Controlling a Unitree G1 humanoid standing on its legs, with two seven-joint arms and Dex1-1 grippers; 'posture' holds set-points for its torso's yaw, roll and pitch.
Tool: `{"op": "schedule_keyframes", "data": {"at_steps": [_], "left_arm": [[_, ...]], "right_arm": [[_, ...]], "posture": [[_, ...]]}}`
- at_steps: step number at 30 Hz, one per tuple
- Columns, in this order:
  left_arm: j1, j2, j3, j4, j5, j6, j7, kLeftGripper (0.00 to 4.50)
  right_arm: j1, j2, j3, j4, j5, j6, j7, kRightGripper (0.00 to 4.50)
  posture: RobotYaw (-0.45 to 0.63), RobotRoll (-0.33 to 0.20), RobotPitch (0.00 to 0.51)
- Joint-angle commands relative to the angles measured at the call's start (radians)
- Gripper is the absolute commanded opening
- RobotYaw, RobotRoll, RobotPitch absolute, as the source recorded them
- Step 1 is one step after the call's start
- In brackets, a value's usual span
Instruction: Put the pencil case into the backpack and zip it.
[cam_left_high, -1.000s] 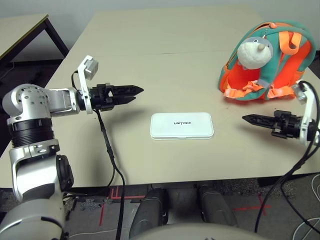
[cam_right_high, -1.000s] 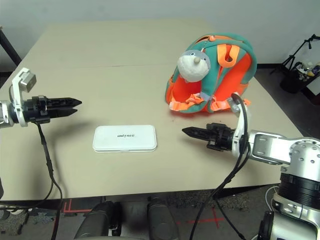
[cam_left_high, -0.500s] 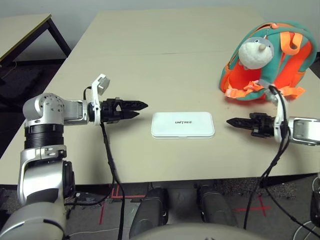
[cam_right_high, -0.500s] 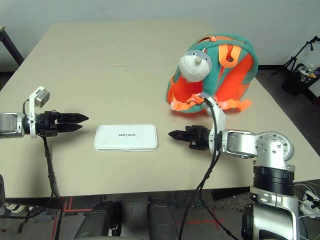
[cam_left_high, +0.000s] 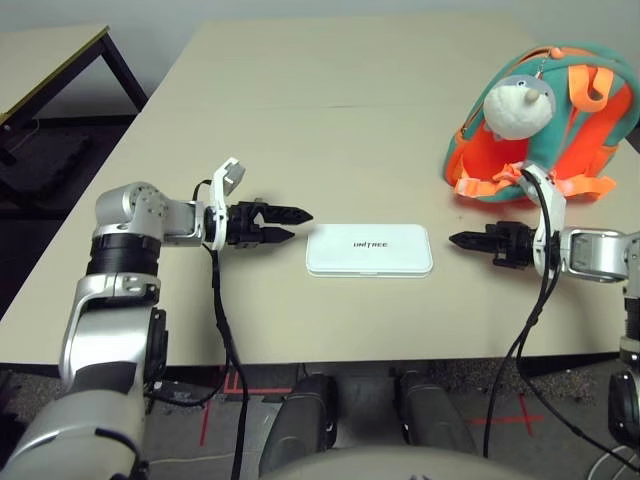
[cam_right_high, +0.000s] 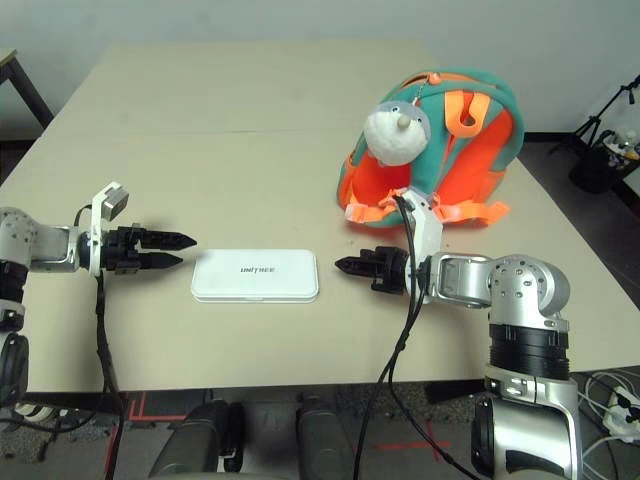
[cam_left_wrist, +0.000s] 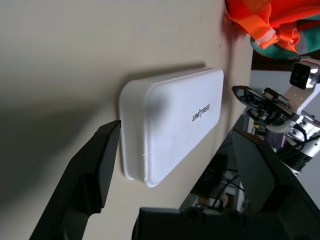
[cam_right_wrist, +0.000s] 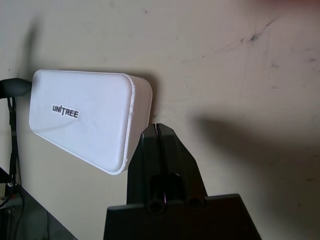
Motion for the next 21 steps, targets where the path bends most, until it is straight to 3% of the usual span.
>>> {"op": "schedule_keyframes", "data": {"at_steps": [1, 21], "left_arm": [[-0.009, 0.0, -0.049, 0.033, 0.038, -0.001, -0.036, 4.5], [-0.008, -0.006, -0.098, 0.058, 0.086, 0.019, -0.105, 4.5]], "right_arm": [[0.002, 0.009, -0.006, -0.019, -0.029, 0.016, 0.011, 0.01], [-0.018, 0.072, 0.005, -0.032, -0.127, 0.019, 0.034, 0.01]], "posture": [[-0.14, 0.0, 0.115], [-0.14, 0.0, 0.115]]}}
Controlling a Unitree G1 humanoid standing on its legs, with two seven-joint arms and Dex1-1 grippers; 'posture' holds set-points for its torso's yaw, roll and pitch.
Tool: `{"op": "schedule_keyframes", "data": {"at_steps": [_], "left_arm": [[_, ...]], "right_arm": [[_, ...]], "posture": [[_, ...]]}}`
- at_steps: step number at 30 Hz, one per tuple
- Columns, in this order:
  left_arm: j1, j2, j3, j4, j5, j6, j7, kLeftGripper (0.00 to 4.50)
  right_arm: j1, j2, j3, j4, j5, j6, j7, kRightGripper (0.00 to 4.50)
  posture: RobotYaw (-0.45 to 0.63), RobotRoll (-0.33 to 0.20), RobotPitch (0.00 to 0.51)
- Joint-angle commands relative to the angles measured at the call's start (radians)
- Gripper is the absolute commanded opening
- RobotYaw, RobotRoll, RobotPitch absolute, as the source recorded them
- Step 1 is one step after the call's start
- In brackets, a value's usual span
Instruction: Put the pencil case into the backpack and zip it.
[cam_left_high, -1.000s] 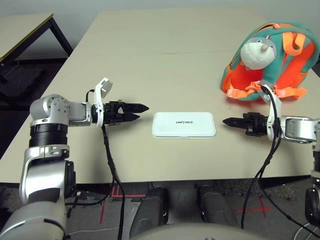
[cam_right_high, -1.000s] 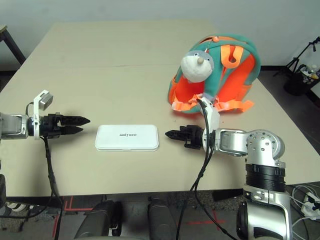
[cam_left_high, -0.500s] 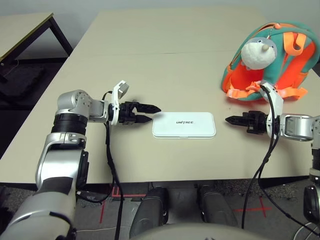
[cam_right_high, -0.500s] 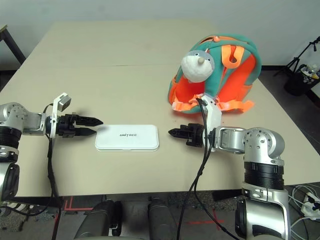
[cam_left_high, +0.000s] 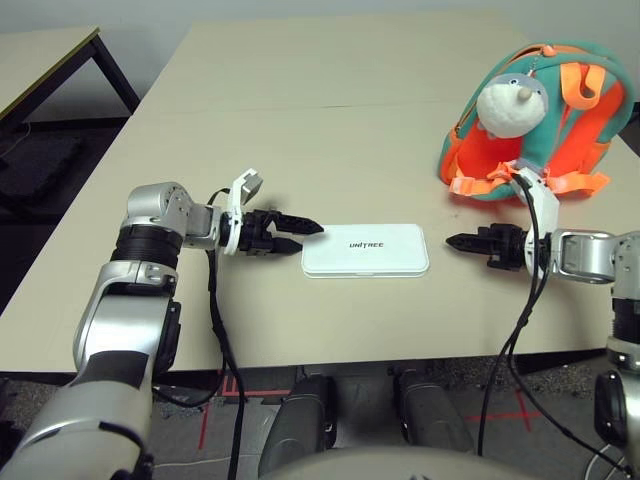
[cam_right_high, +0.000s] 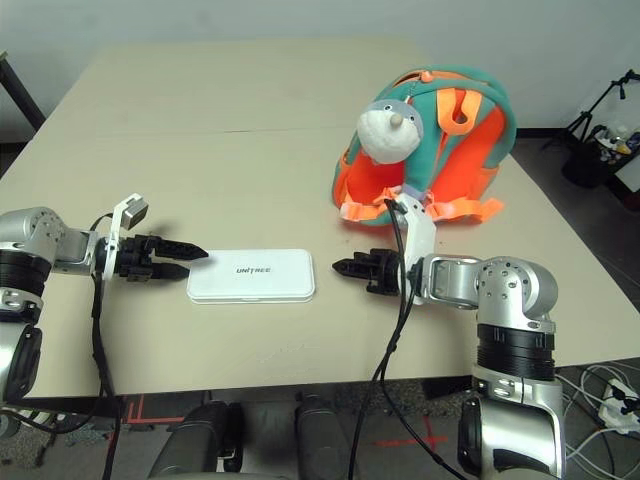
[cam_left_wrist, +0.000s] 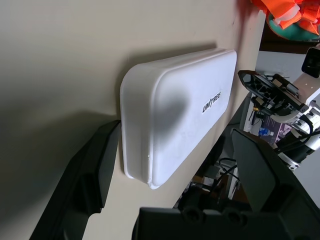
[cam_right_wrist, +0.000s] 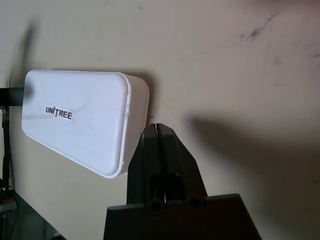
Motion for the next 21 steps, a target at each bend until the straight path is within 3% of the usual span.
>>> {"op": "schedule_keyframes", "data": {"at_steps": [1, 21], "left_arm": [[0.015, -0.002, -0.011, -0.007, 0.015, 0.015, -0.004, 4.5], [0.041, -0.006, 0.01, -0.003, 0.023, 0.009, 0.012, 4.5]], "right_arm": [[-0.01, 0.005, 0.021, -0.002, -0.034, -0.003, 0.018, 0.01], [0.006, 0.03, 0.091, -0.024, -0.136, -0.025, 0.103, 0.01]], "posture": [[-0.14, 0.0, 0.115], [-0.13, 0.0, 0.105]]}}
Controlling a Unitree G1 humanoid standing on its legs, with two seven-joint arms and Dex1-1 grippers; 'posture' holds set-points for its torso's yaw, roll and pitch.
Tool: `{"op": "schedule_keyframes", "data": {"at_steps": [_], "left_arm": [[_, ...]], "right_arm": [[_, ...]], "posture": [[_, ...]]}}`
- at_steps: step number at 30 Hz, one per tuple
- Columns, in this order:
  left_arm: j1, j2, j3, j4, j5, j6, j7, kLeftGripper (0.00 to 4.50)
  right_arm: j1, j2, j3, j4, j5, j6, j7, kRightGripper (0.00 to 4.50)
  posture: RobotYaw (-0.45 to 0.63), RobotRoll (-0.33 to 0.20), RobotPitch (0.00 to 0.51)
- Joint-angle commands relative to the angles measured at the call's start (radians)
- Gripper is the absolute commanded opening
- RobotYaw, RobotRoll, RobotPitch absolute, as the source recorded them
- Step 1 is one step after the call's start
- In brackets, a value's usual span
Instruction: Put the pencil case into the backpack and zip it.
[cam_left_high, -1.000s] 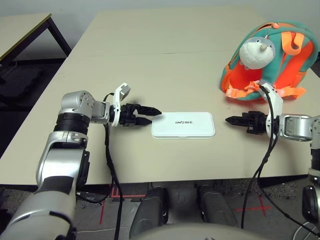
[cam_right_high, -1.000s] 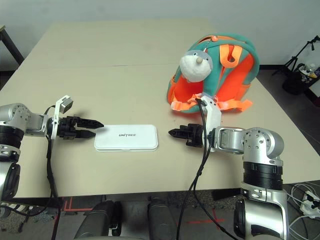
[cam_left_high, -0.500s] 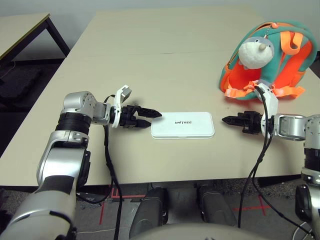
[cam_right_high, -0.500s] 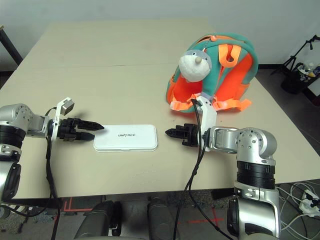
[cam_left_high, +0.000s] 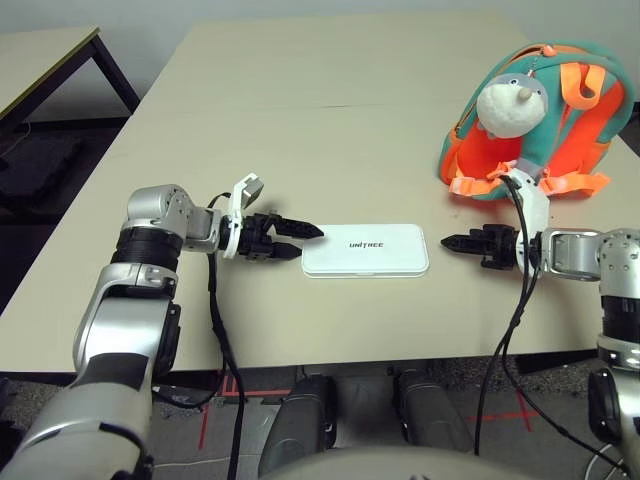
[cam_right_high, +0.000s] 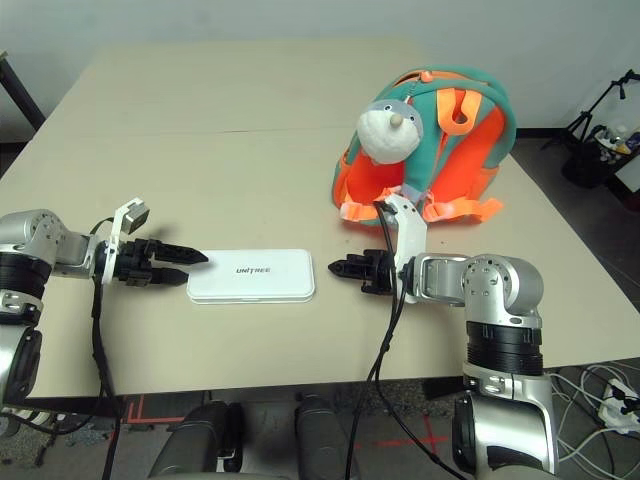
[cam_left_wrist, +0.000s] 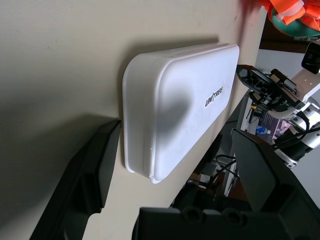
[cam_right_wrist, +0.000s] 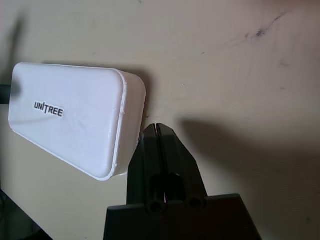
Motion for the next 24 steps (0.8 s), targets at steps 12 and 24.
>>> {"op": "schedule_keyframes", "data": {"at_steps": [12, 24], "left_arm": [[0.032, -0.021, 0.027, 0.015, 0.031, -0.014, 0.028, 4.5], [0.04, -0.02, 0.022, 0.001, 0.043, -0.009, 0.014, 4.5]], "right_arm": [[0.006, 0.057, 0.087, -0.055, -0.035, 0.025, 0.035, 0.01], [-0.03, 0.104, 0.123, -0.041, -0.061, 0.008, 0.046, 0.01]], "posture": [[-0.12, 0.0, 0.114], [-0.11, 0.0, 0.113]]}}
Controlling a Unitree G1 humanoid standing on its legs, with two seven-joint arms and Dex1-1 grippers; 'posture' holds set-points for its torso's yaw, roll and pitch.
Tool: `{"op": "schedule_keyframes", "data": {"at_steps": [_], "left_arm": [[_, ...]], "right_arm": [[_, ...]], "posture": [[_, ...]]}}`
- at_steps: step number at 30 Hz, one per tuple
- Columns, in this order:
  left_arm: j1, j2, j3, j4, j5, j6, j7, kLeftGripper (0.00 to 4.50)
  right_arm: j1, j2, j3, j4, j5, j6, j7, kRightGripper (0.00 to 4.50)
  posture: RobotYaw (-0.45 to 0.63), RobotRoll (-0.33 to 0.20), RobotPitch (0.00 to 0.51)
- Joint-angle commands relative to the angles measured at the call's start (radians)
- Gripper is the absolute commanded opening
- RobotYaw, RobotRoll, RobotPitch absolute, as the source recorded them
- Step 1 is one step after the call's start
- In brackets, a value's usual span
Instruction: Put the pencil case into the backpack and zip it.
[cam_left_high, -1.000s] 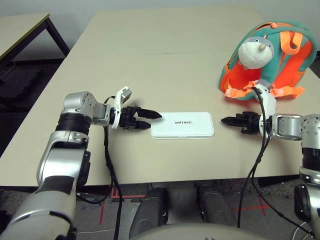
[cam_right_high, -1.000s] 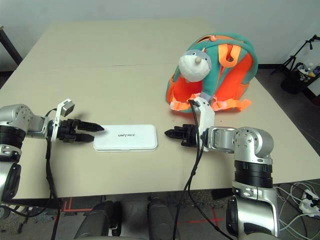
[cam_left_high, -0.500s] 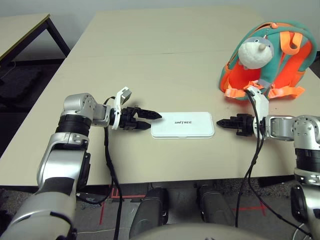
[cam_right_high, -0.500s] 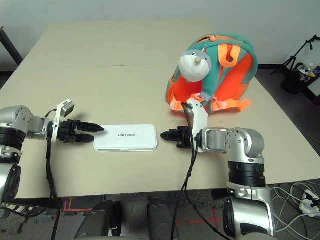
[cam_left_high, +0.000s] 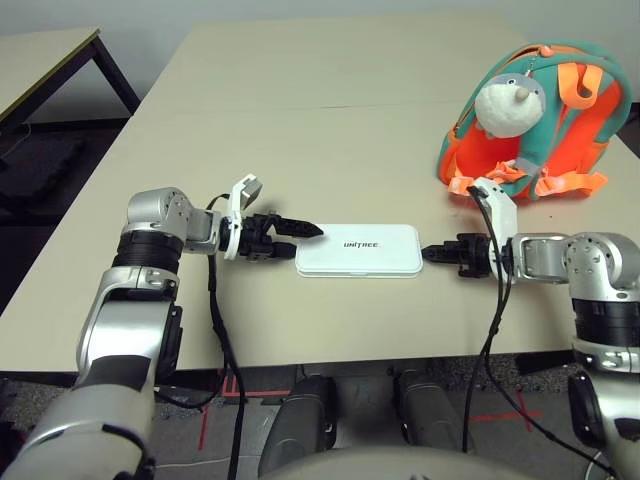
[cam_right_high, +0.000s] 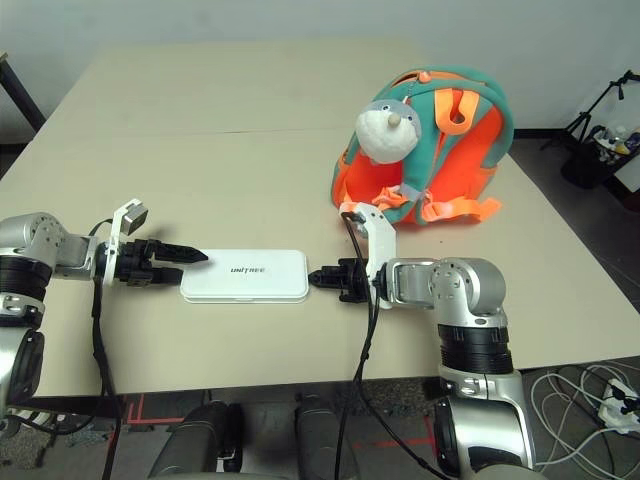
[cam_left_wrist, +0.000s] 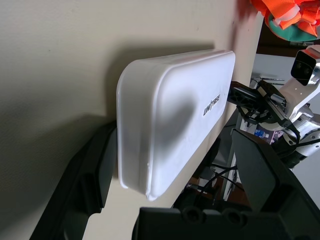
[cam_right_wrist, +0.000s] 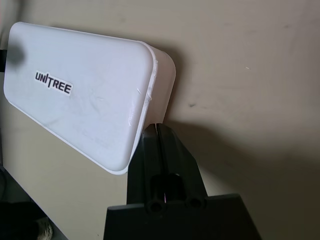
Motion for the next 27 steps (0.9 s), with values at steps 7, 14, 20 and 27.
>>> {"op": "schedule_keyframes", "data": {"at_steps": [7, 14, 20, 27], "left_arm": [[0.041, -0.005, -0.023, -0.014, 0.023, 0.0, 0.002, 4.5], [0.055, 0.004, -0.043, -0.052, 0.009, 0.033, -0.021, 3.56], [0.078, 0.021, -0.067, -0.106, -0.013, 0.058, -0.052, 1.96], [0.089, 0.064, -0.062, -0.184, -0.056, 0.037, -0.107, 1.43]], "right_arm": [[-0.043, 0.045, 0.034, 0.009, -0.02, -0.016, 0.029, 0.01], [-0.057, 0.057, 0.033, 0.013, -0.031, -0.016, 0.036, 0.0], [-0.065, 0.065, 0.034, 0.022, -0.046, -0.025, 0.044, 0.0], [-0.061, 0.065, 0.022, 0.02, -0.054, -0.06, 0.065, 0.0]], "posture": [[-0.11, 0.0, 0.112], [-0.11, 0.0, 0.113], [-0.11, 0.0, 0.113], [-0.1, 0.0, 0.11]]}}
